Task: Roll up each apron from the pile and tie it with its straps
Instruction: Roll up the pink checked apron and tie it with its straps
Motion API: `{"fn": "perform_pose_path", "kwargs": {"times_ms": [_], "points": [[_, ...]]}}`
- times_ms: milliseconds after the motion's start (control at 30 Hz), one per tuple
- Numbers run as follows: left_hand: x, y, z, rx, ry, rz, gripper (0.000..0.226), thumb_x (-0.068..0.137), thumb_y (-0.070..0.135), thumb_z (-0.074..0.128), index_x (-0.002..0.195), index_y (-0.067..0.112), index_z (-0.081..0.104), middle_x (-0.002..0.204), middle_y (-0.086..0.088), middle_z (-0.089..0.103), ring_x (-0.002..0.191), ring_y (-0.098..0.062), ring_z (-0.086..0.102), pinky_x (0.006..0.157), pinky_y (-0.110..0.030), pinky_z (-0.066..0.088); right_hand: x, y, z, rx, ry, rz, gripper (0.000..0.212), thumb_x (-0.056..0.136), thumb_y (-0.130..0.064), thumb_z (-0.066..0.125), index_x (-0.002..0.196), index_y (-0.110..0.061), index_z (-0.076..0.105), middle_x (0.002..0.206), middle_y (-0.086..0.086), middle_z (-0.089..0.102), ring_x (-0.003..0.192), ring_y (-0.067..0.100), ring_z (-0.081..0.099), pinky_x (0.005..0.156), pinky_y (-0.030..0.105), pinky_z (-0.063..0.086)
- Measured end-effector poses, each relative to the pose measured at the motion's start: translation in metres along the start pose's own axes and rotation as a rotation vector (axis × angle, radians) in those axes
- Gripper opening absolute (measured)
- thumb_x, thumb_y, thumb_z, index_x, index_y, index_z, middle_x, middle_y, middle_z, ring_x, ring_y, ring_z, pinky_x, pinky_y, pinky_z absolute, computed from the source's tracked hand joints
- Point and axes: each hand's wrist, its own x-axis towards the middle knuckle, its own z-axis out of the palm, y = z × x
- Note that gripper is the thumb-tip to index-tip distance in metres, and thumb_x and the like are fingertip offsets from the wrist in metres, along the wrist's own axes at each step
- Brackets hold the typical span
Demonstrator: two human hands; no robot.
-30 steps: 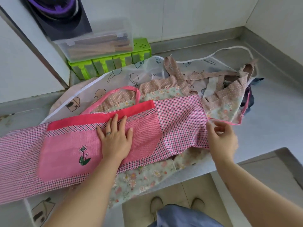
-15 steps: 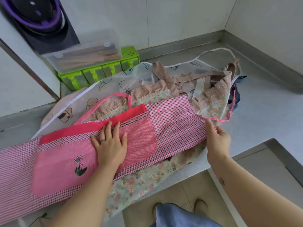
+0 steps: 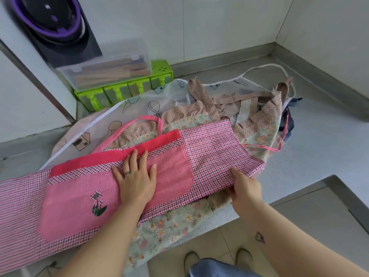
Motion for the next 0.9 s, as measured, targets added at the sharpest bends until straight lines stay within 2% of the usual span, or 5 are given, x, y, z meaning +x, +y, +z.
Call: {"fn": "perform_pose_path", "kwargs": {"times_ms": [200,333,467,667,900], "points": [[-0.003,0.038,-0.013,-0.173,0.163,0.121,0.060,0.093,0.047,0.017,0.142,0.024,0.042,0.149,-0.001,0.039,0.138,-0.026,0.034,0.113,-0.061,0.008,0.013,-0.054,-0.012,0.067,0.036,-0.231,0.013,0.095,-0.018,0.055,0.086,-0.009,0.056,0.094,-0.002,0.062,0.092,0.020,0.060,0.092,0.035,0.049],[-0.003,0.073,-0.003,-0.072,-0.015,0.238,0.073,0.086,0.056,-0.005,0.150,0.032,0.019,0.160,0.002,0.012,0.148,-0.020,0.009,0.116,-0.057,0.000,0.043,-0.066,-0.029,0.127,0.160,-0.092,0.024,0.092,-0.018,0.061,0.108,-0.003,0.052,0.121,0.009,0.059,0.102,0.024,0.059,0.092,0.035,0.048],[0.007,0.079,0.000,-0.041,-0.063,0.261,0.057,0.098,0.054,0.010,0.151,0.033,0.012,0.161,0.002,0.002,0.148,-0.019,0.000,0.115,-0.056,-0.003,0.013,-0.042,-0.023,-0.215,0.416,-0.623,0.043,0.090,-0.021,0.061,0.129,-0.016,0.044,0.123,-0.002,0.047,0.106,0.018,0.051,0.088,0.030,0.041],[-0.008,0.047,-0.018,-0.070,-0.042,0.312,0.060,0.095,0.044,0.011,0.149,0.024,0.028,0.160,0.003,0.013,0.147,-0.018,0.014,0.118,-0.051,0.003,-0.011,0.007,0.055,-1.158,-0.540,-1.327,0.035,0.087,-0.025,0.043,0.114,-0.018,0.066,0.118,0.001,0.063,0.113,0.026,0.054,0.095,0.043,0.043],[-0.035,-0.063,-0.025,0.020,-0.051,0.102,0.068,0.090,0.054,0.001,0.151,0.032,0.021,0.160,0.004,0.005,0.148,-0.018,0.004,0.117,-0.051,0.000,0.009,0.050,0.099,-1.761,-0.592,-1.376,0.077,0.083,-0.061,0.001,0.151,-0.026,0.016,0.159,0.006,0.010,0.147,0.024,0.004,0.114,0.056,-0.006]]}}
